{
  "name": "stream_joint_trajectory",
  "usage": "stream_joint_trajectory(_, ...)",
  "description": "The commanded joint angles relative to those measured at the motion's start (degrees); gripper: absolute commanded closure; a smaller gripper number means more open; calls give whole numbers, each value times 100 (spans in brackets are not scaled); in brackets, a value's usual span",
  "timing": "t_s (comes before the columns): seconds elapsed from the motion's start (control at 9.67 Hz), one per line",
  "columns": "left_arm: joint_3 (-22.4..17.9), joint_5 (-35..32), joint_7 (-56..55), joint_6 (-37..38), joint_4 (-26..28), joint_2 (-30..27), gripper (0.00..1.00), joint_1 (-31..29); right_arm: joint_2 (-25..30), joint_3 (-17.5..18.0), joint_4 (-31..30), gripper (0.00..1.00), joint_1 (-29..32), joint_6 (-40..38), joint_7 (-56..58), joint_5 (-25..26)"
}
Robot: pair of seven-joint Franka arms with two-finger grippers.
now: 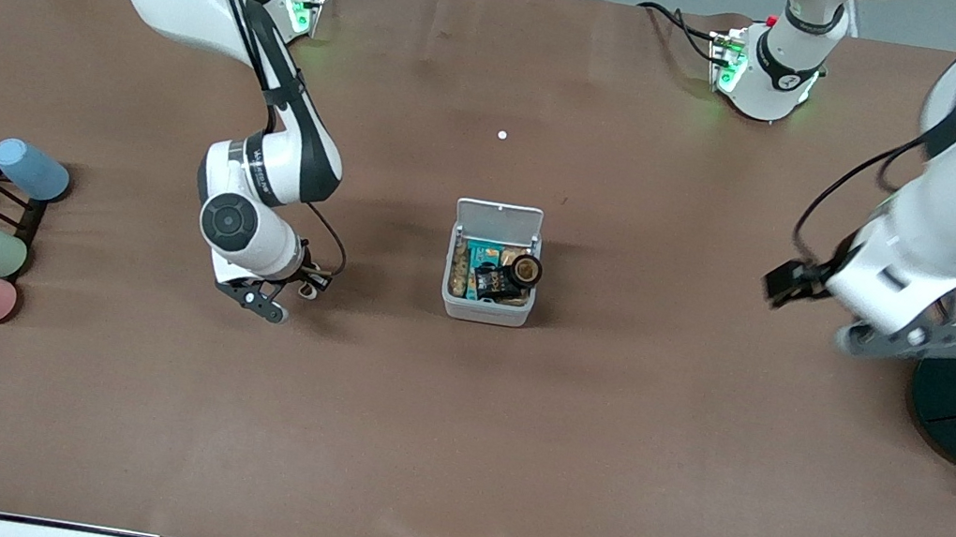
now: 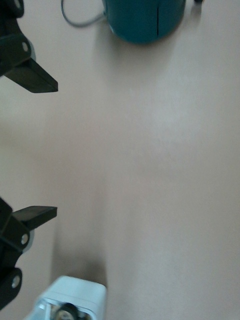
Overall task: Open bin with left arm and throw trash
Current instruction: 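Lift the white clip with the right gripper while the left arm withdraws, then carry the white clip over the bin and open the right gripper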
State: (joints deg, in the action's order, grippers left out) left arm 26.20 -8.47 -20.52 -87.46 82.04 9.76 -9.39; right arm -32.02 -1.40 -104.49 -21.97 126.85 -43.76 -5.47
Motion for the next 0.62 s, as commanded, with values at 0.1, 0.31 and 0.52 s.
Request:
stream_joint_trajectory(0.1, -1692, 635, 759, 555, 408, -798, 0, 918, 73, 218, 1874, 100, -131, -1458, -1472, -303)
stream_joint_trajectory(0.31, -1864, 636, 856, -55, 392, -651, 0, 1027, 21, 254, 2274, 100, -542, -1217, -2395, -864)
stream_joint_trajectory(0.52, -1873, 950, 1312, -1113, 392, -668, 0, 1053, -84, 254, 2328, 100, -1104, -488, -2951, -1061)
